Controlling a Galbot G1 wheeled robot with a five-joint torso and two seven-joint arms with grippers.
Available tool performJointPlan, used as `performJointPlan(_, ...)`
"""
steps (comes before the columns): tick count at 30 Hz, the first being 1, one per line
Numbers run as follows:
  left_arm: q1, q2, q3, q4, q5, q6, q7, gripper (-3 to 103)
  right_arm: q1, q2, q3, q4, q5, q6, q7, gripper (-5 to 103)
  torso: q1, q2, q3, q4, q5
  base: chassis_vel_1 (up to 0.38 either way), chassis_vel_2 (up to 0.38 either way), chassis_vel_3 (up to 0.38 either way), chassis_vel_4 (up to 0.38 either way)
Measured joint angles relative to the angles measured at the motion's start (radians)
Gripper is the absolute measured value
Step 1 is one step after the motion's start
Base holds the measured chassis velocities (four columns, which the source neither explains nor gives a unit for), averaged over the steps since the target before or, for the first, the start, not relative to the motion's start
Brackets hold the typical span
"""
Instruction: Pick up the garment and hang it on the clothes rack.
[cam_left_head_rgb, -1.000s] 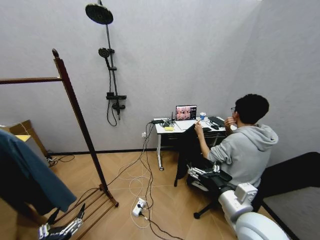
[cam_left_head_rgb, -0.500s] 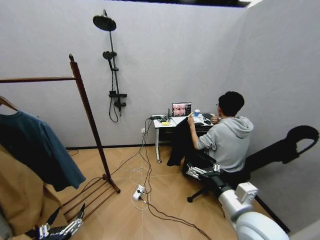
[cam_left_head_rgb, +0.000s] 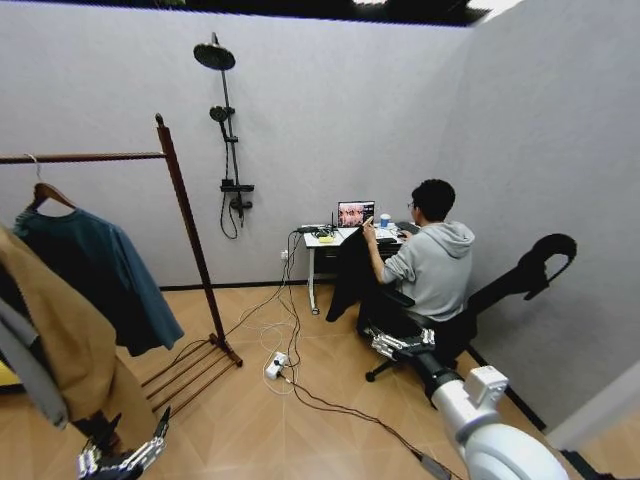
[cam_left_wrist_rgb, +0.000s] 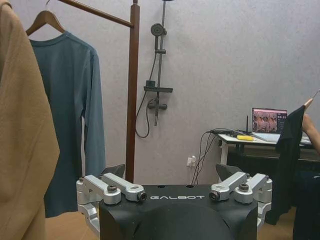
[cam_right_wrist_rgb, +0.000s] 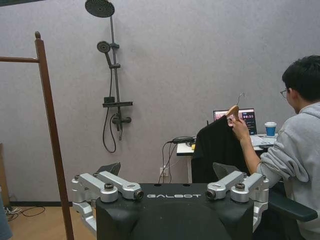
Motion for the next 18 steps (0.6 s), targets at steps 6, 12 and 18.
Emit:
performJointPlan(6,0.000,0.000,0.000,0.000,0.000,0.000,0.000,100,-0.001,0.006,-0.017,0.004,-0.013,-0.001,0.003,100,0.000,0.000,0.000,-0.0001,0.0003,0.193,-0.192,-0.188,0.177)
performJointPlan(12,0.000,0.000,0.000,0.000,0.000,0.000,0.000,100,0.010,0.007,-0.029,0.005,-0.016,-0.008,0.008,100,0.000,0.000,0.000,-0.0001,0.0005,0.173,-0.178,-0.167,0.177)
performJointPlan(18,0.000,0.000,0.000,0.000,0.000,0.000,0.000,100,0.015,0.014,-0.035,0.003,-0.019,-0.013,0.009,100,0.000,0.000,0.000,0.0000,0.0008,0.192,-0.184,-0.196,0.194)
